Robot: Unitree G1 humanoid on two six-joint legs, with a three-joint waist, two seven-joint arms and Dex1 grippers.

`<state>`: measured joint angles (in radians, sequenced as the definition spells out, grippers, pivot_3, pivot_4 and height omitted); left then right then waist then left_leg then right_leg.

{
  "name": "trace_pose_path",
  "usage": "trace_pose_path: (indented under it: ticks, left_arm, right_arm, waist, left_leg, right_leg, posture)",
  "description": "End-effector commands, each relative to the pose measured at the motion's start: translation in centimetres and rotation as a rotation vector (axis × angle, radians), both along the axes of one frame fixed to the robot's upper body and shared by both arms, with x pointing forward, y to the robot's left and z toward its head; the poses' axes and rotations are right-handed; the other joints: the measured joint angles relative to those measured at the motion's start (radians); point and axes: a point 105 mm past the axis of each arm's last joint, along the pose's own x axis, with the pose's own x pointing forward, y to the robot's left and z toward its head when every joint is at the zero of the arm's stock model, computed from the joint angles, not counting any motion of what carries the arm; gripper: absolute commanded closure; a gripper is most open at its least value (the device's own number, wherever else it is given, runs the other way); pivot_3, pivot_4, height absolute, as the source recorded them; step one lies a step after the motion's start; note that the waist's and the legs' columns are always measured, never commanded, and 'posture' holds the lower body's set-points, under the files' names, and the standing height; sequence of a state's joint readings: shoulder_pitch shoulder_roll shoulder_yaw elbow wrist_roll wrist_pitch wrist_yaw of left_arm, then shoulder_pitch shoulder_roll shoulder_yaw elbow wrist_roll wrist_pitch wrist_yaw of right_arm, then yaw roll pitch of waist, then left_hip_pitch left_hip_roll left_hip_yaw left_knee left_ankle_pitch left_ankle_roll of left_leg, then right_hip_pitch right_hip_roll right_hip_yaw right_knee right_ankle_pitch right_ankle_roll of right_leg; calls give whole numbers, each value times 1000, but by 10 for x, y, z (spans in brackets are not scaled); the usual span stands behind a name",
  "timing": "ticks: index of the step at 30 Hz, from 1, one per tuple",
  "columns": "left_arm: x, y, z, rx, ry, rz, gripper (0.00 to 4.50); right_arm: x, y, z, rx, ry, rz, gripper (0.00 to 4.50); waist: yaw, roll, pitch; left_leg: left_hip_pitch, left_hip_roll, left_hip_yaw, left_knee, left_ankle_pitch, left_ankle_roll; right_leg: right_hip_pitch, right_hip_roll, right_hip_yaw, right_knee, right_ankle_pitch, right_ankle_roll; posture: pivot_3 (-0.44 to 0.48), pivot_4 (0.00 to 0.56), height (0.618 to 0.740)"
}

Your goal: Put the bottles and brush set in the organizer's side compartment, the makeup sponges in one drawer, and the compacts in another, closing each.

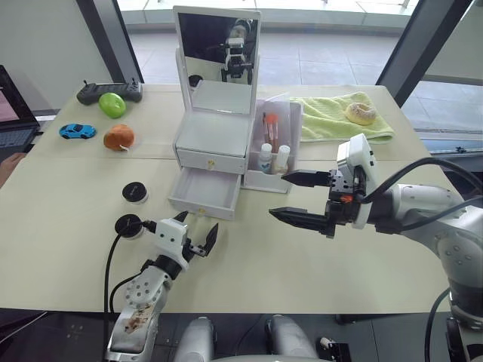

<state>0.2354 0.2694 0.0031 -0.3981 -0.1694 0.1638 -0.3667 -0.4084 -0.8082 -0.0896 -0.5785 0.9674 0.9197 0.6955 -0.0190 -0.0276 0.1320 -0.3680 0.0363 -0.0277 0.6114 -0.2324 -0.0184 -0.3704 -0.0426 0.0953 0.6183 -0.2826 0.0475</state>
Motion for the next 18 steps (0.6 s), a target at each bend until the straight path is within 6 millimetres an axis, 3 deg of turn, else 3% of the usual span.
trace_pose_path:
  ticks: [1, 3, 7, 12, 18]
  left_arm:
    - [-15, 21, 31, -14, -46, -55, 67]
    - [-21, 39, 38, -20, -18, -105, 67]
    - [-23, 120, 49, 80, 103, -115, 67]
    - [-27, 202, 65, 134, 184, -7, 67]
    - [-39, 262, 75, 164, 236, 137, 67]
  right_arm:
    - [-4, -16, 9, 11, -36, -59, 0]
    - [-4, -33, 3, 4, -21, -127, 0]
    - [-12, -81, -8, 24, 15, -286, 0]
    - [-23, -150, -17, 72, 19, -484, 0]
    - [-57, -214, -24, 96, 50, -652, 0]
  waist:
    - [0, 0, 0]
    - [1, 0, 0]
    - [6, 0, 1]
    - [-1, 1, 1]
    - [0, 1, 2]
  left_leg:
    - [0, 0, 0, 0, 0, 0]
    - [0, 1, 0, -1, 0, 0]
    - [0, 3, 0, -1, 0, 0]
    - [2, 3, 3, -1, 0, 0]
    - [4, 5, 5, -5, 0, 0]
  right_leg:
    - [0, 0, 0, 0, -1, 1]
    - [0, 0, 0, 0, -1, 1]
    - [-1, 0, -3, -2, -6, -6]
    - [-1, 0, -2, -4, -6, -7]
    - [-3, -2, -2, -6, -7, -8]
  posture:
    - [0, 150, 740]
    - [0, 150, 740]
    - [0, 150, 740]
    - [0, 150, 740]
    - [0, 150, 740]
